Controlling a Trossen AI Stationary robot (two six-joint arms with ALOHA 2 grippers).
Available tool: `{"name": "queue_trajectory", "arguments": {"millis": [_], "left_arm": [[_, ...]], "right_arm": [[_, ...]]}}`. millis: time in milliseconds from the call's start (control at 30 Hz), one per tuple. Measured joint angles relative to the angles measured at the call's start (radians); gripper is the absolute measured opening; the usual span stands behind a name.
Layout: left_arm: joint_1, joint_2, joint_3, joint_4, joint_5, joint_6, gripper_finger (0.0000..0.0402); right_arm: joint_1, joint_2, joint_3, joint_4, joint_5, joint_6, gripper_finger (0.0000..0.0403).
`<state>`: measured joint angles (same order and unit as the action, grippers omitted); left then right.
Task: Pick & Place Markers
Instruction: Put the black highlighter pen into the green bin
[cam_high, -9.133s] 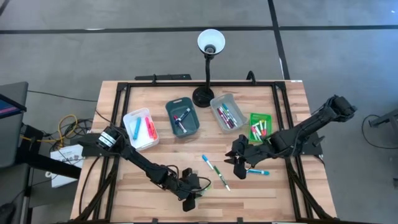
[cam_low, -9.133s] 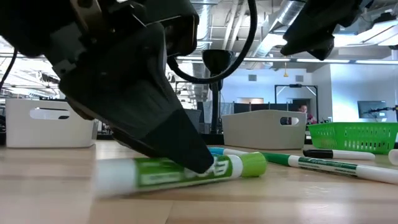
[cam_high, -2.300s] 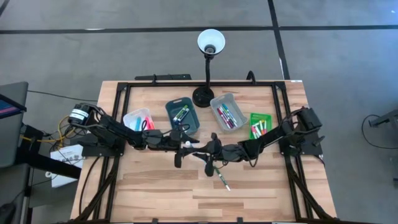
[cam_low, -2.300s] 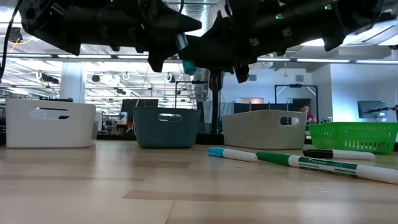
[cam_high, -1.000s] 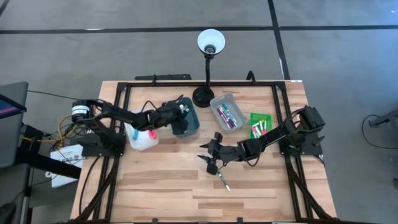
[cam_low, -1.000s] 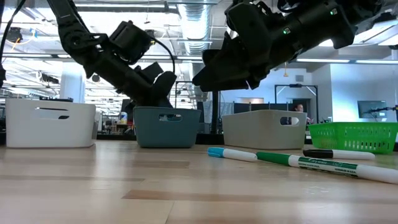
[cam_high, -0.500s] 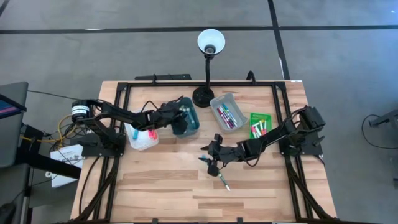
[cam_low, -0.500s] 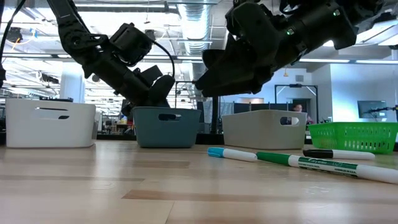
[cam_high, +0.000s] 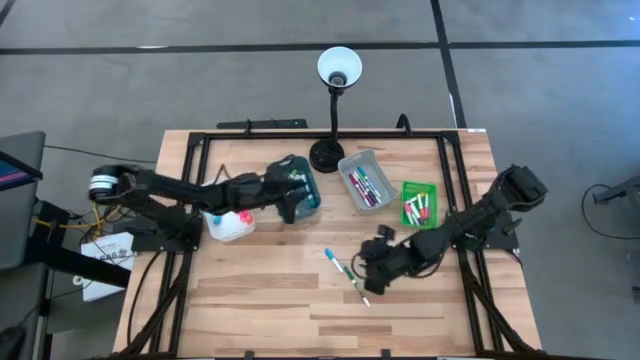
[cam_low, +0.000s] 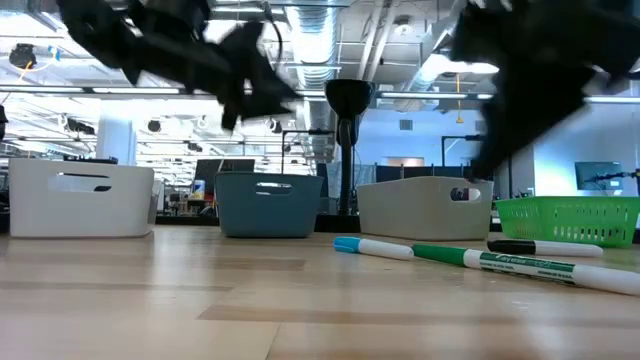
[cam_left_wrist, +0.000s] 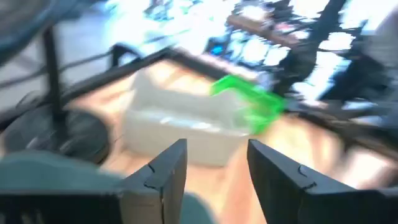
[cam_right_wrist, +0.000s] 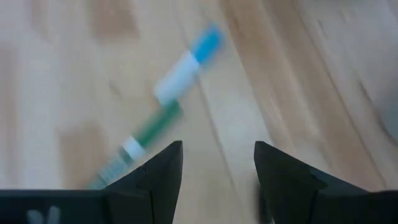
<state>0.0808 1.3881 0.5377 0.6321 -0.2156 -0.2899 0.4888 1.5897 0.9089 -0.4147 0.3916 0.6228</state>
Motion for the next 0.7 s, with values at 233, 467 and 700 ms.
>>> {"name": "queue_trajectory", "arguments": {"millis": [233,467,700], "left_arm": [[-0.173,-0.133,0.000,-0.011,0.015,0.076,0.0155],[-0.262,-0.134,-0.008,-0.023,0.002,0.076,0.0152],[-0.269,-0.125,-0.055,-0.027,-0.001,0.059,0.0152]], "right_arm": [[0.020,0.019,-0.001,-0.261,0.031,0.215,0.0189],[0.008,0.086,-0.001,-0.247,-0.002,0.174,0.0189],[-0.043,0.175,0.005,-0.248,-0.061,0.167,0.0188]]}}
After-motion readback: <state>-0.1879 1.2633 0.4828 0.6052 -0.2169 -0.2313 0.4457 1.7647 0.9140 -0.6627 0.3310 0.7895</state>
